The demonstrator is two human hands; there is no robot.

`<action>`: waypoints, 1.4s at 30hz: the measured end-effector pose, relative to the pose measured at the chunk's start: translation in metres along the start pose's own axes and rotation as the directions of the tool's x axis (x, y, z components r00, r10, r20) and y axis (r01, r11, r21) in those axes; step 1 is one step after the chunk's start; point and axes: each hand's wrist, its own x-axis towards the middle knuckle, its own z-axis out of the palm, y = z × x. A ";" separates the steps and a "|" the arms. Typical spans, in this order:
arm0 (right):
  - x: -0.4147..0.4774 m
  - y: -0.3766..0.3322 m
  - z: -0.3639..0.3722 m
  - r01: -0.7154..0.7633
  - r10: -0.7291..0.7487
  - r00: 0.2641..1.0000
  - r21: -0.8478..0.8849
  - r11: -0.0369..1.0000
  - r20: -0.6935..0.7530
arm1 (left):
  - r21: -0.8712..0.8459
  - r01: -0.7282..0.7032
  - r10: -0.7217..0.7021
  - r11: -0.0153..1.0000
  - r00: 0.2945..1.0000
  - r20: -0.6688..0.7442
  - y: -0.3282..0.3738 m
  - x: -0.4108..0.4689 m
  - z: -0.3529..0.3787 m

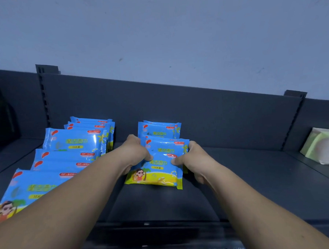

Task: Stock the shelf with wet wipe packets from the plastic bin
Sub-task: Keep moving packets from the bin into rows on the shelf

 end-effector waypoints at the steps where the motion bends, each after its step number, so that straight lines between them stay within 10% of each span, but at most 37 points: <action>1: 0.003 0.000 -0.001 -0.011 0.011 1.000 -0.008 1.000 0.007 | 0.008 0.010 -0.010 1.000 1.000 0.001 0.001 0.002 0.000; 23: 0.013 -0.007 0.000 -0.049 0.030 0.981 0.093 0.994 0.193 | -0.186 0.116 -0.082 0.976 0.979 0.185 0.000 0.019 -0.008; 42: 0.020 -0.021 -0.006 0.226 -0.232 0.972 -0.107 0.968 -0.046 | 0.077 -0.259 0.264 0.963 0.961 -0.076 0.016 0.026 0.004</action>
